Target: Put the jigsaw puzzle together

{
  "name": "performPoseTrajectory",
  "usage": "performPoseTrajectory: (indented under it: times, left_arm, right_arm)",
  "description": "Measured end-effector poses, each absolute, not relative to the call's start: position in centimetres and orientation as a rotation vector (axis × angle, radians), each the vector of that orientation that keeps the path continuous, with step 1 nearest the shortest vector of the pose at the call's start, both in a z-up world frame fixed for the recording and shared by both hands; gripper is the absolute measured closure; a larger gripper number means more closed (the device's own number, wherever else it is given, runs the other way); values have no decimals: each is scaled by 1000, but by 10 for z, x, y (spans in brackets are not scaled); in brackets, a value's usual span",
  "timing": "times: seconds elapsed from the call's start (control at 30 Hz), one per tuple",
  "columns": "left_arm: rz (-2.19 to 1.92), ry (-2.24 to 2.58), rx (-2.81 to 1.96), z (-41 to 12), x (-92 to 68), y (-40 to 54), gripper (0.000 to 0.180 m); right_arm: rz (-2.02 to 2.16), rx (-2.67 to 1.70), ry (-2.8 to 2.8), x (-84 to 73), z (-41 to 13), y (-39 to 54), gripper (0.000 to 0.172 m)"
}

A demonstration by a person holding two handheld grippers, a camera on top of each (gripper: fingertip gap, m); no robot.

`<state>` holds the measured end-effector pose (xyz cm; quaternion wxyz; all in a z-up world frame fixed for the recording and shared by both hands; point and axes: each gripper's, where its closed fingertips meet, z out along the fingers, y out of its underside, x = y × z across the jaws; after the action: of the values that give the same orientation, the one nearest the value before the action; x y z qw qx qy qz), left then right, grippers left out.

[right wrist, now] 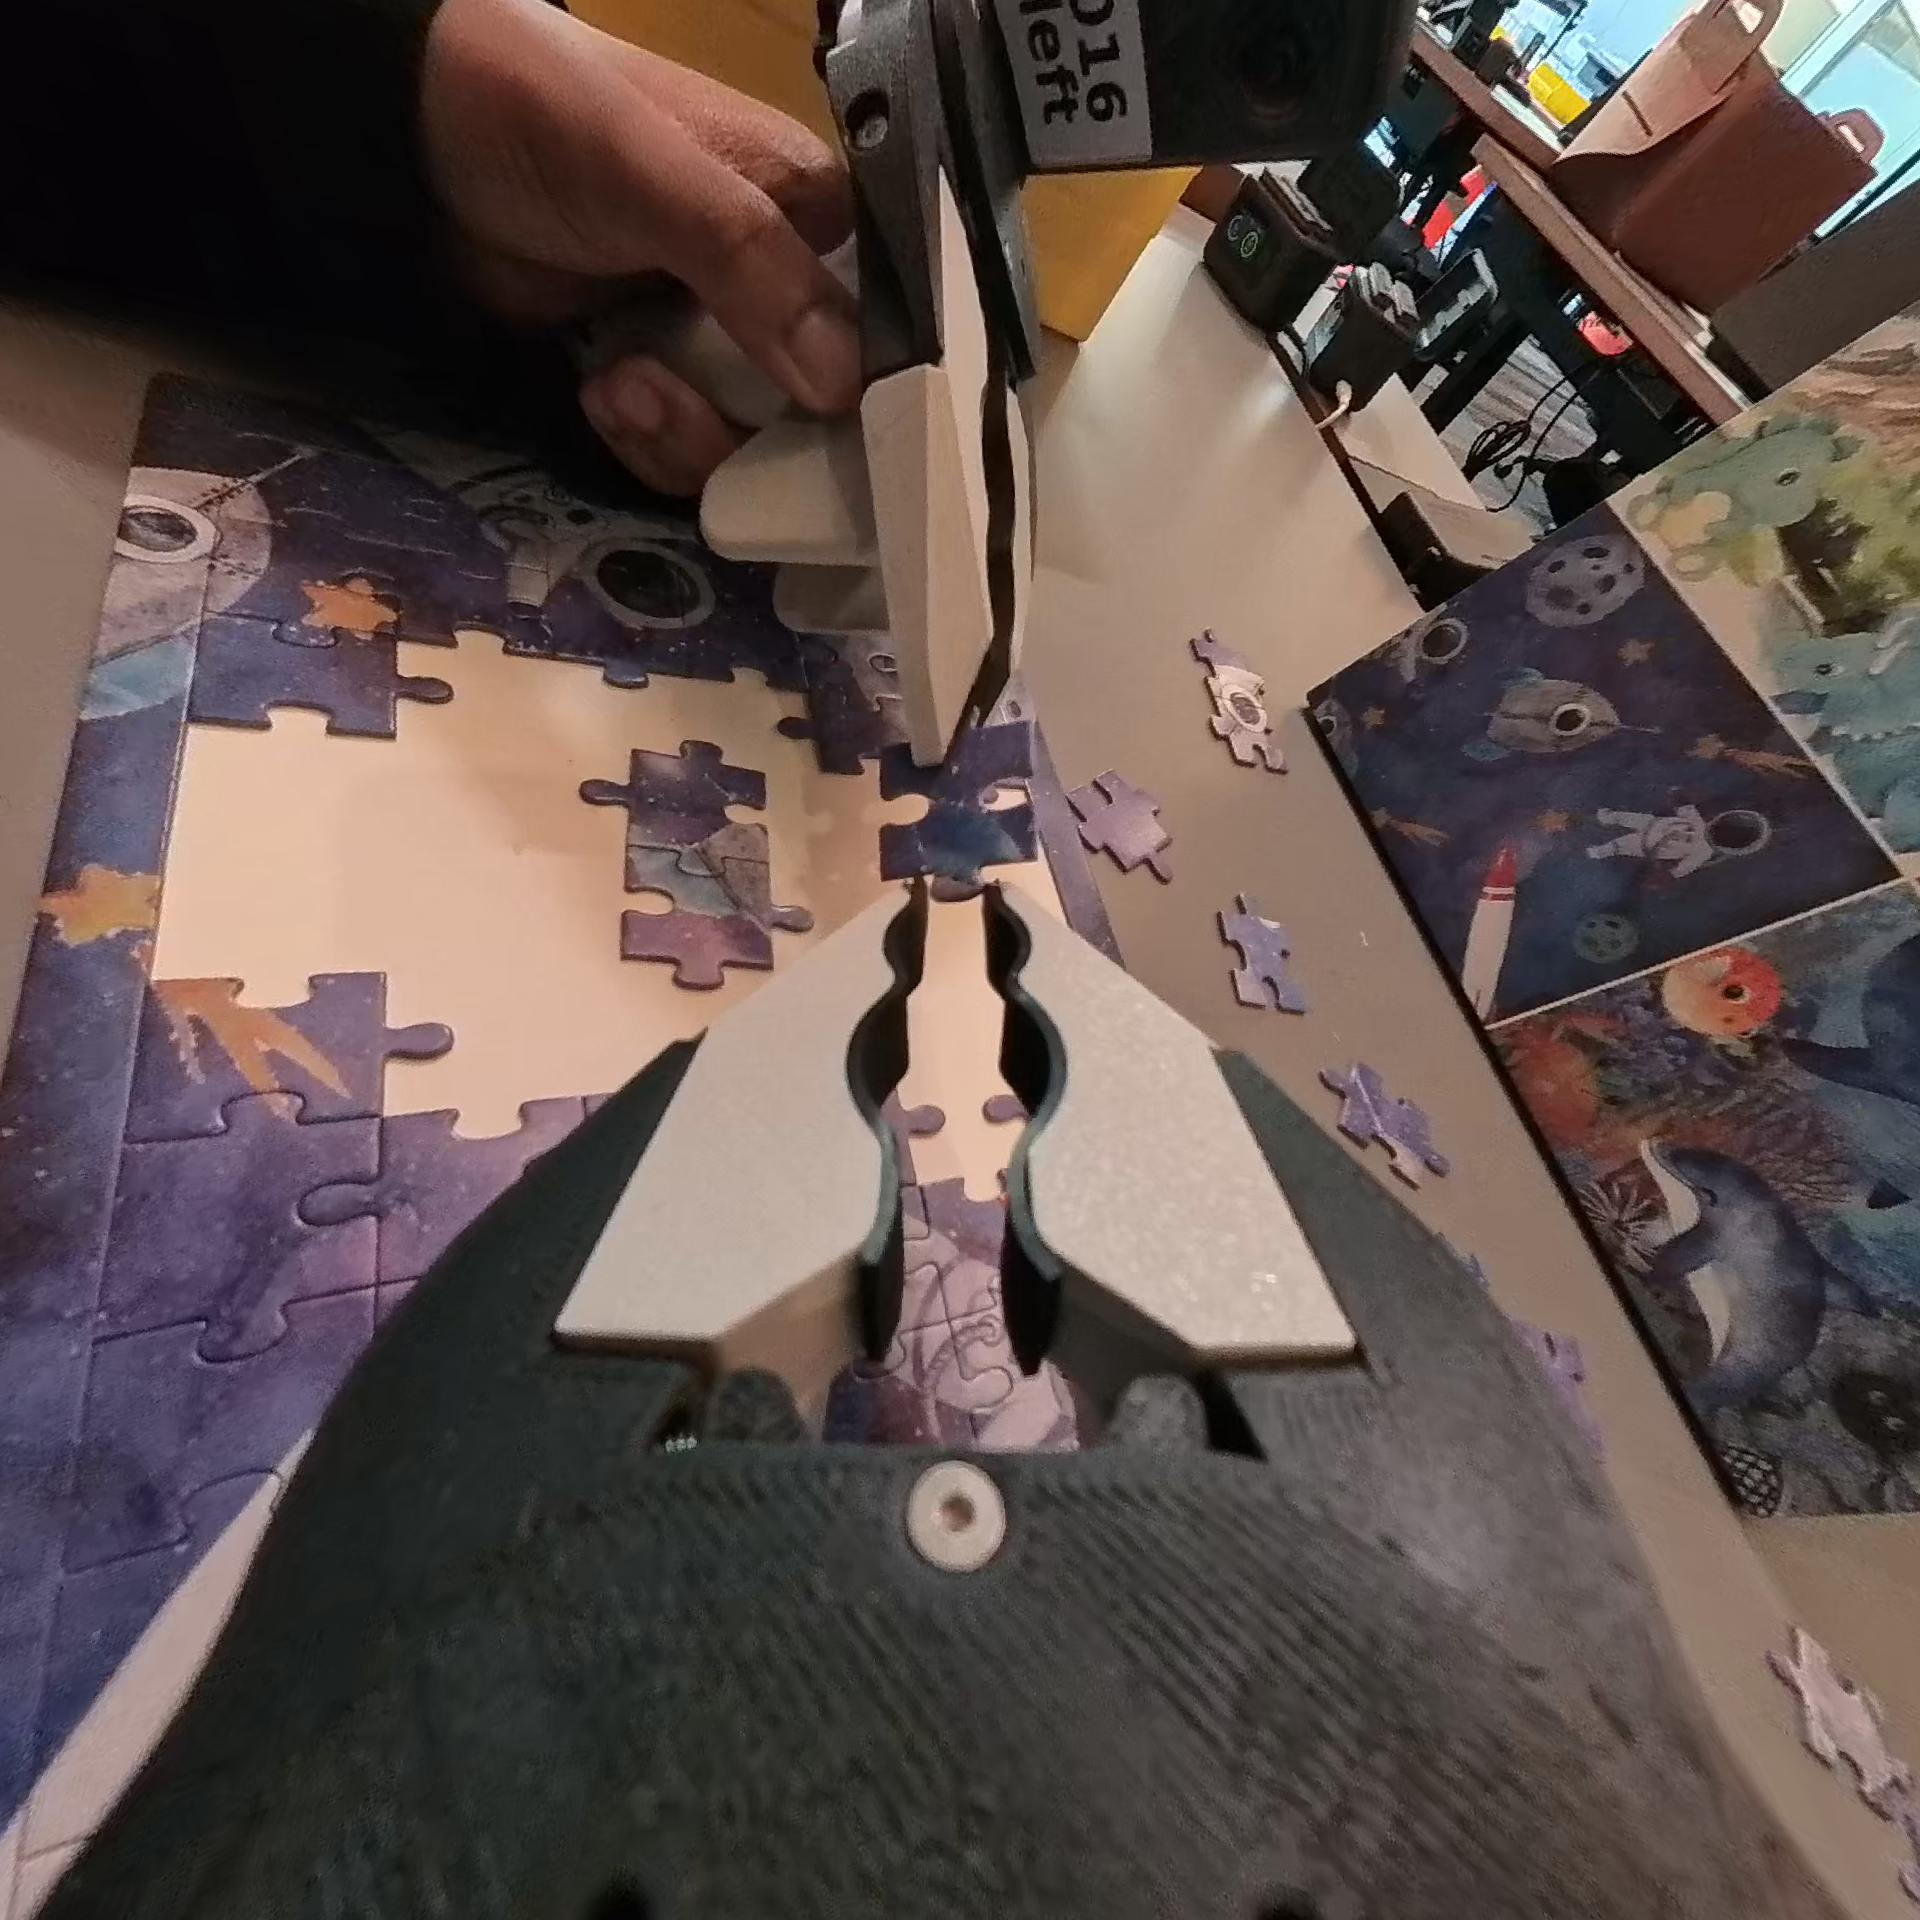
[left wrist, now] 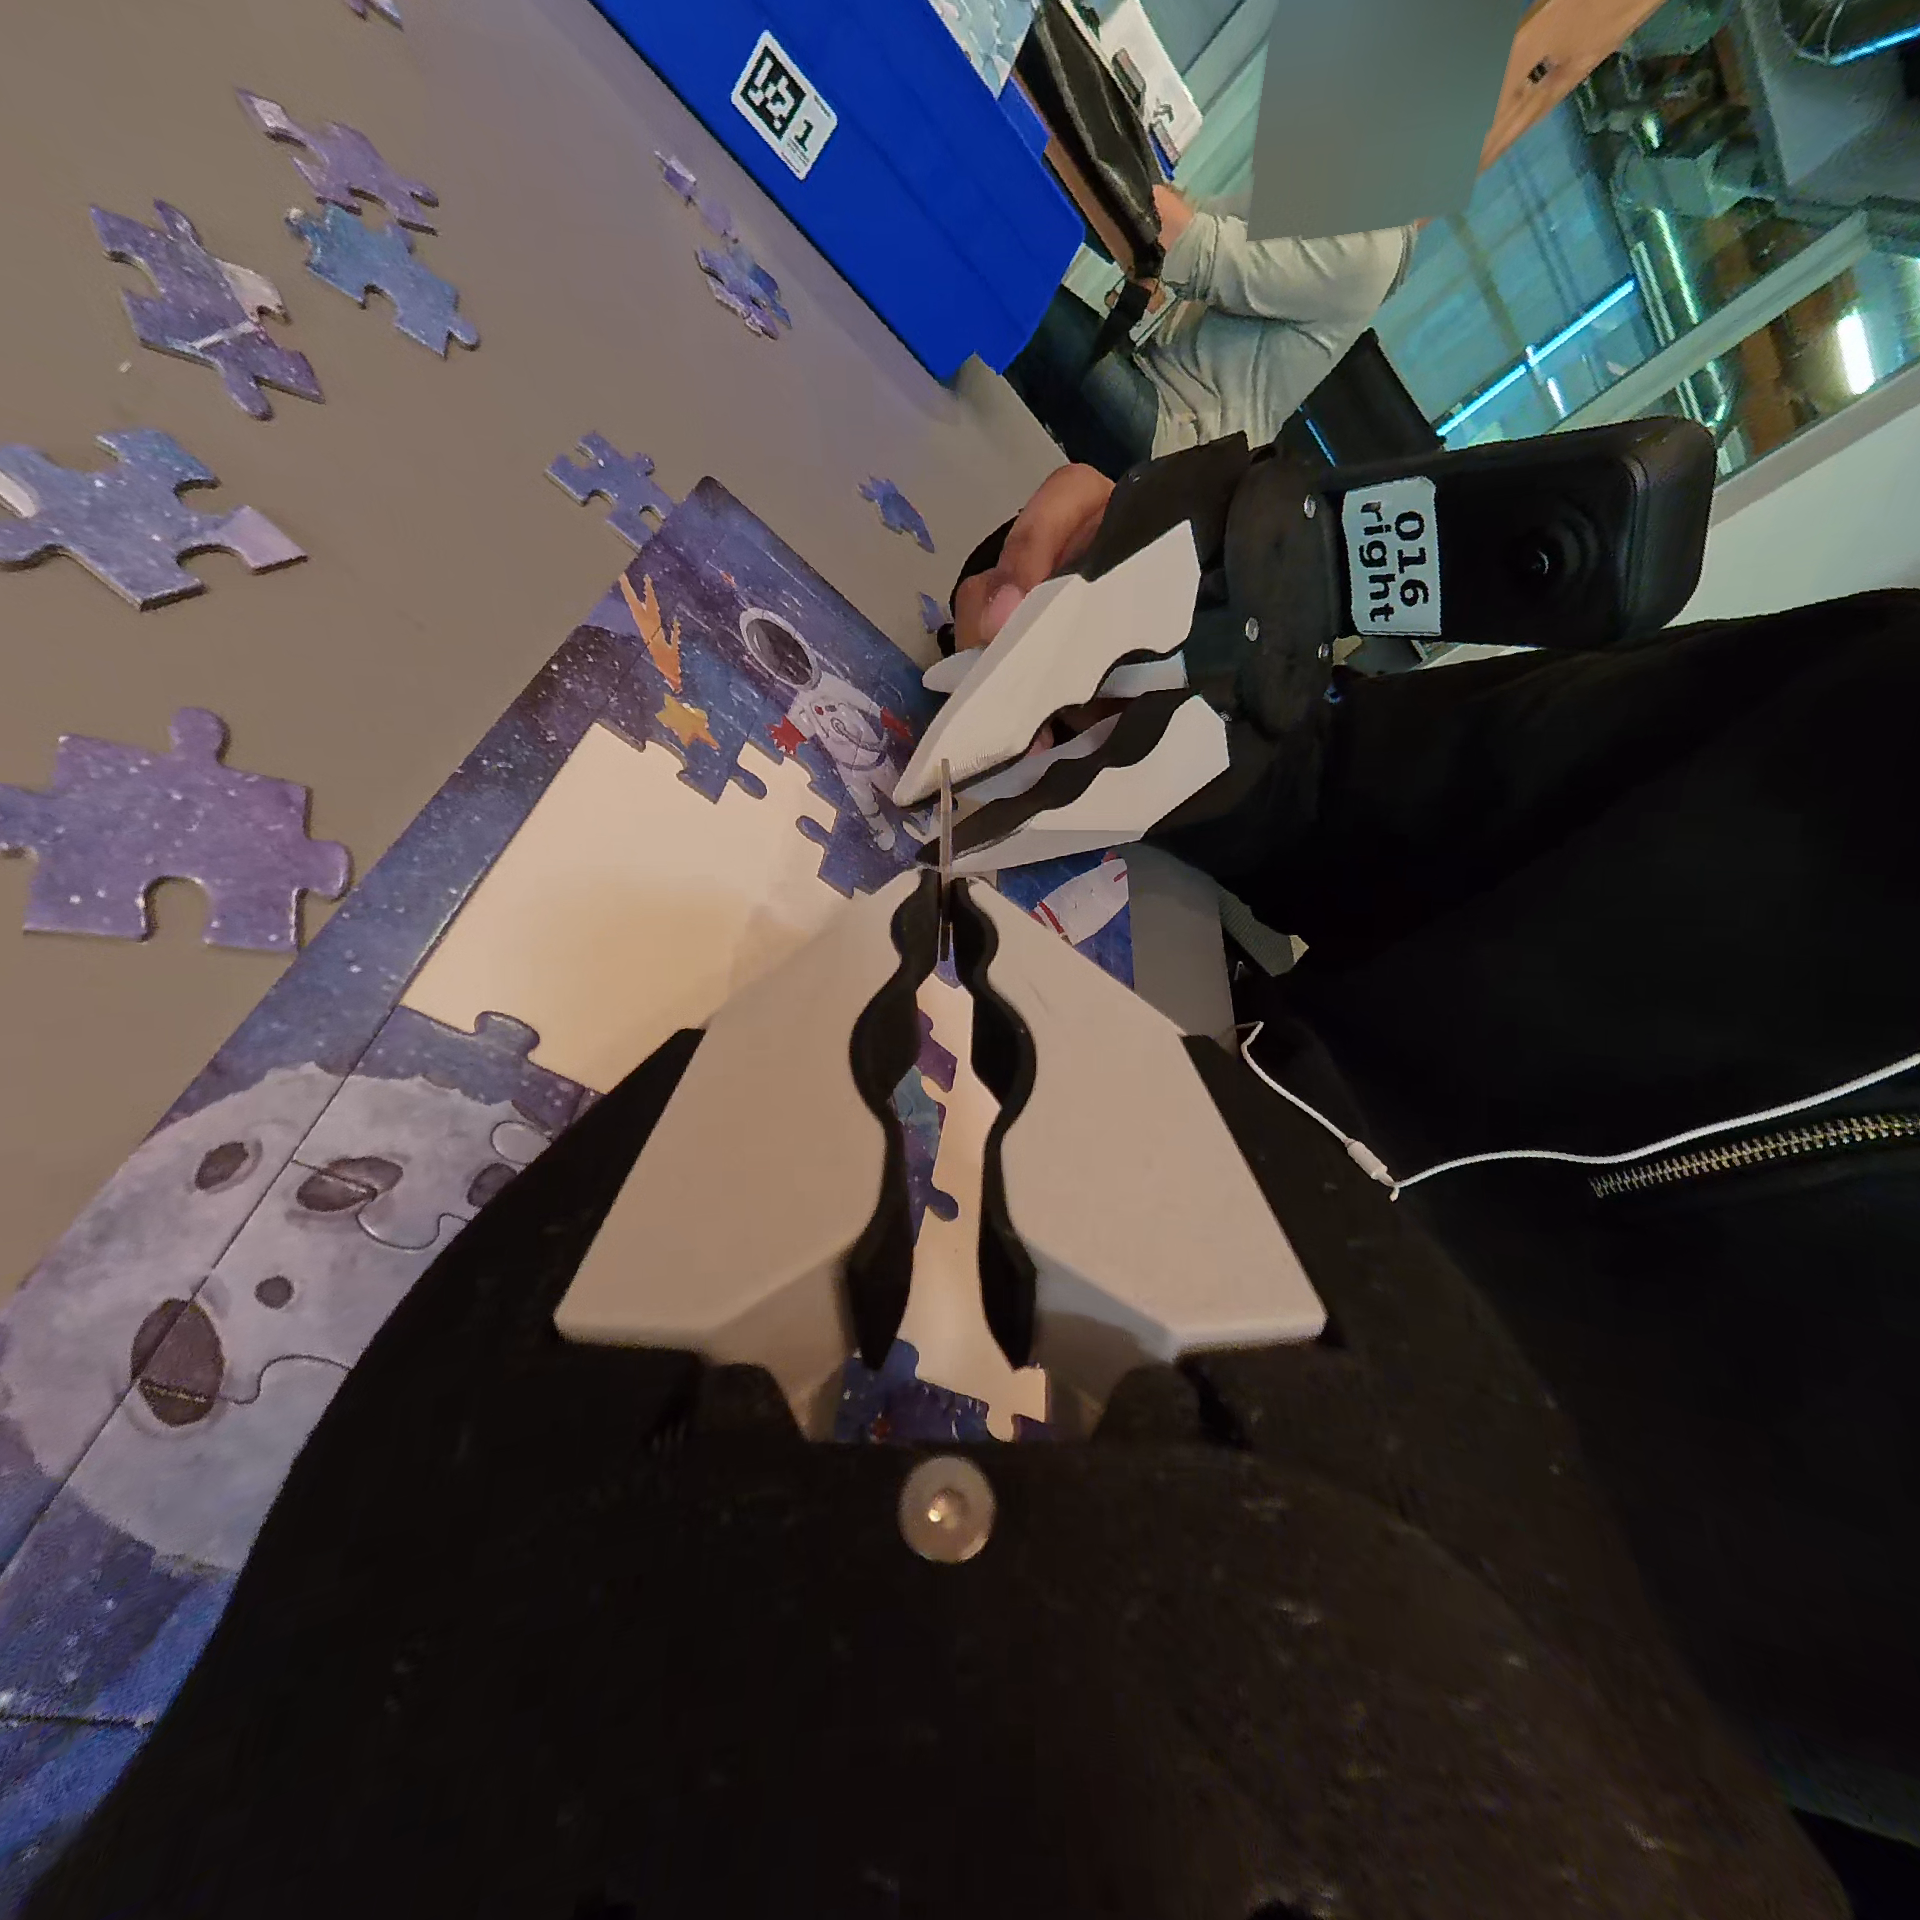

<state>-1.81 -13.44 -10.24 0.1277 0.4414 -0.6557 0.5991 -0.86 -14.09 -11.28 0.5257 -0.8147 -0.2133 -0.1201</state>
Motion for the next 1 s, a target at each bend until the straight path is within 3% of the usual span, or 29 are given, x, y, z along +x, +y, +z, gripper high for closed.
performPoseTrajectory:
  times: [1.0]
  left_arm:
    - [1671, -1978, 1345, -115, -16, -130, 177]
  right_arm:
    - [-214, -1983, -480, -8, -118, -142, 164]
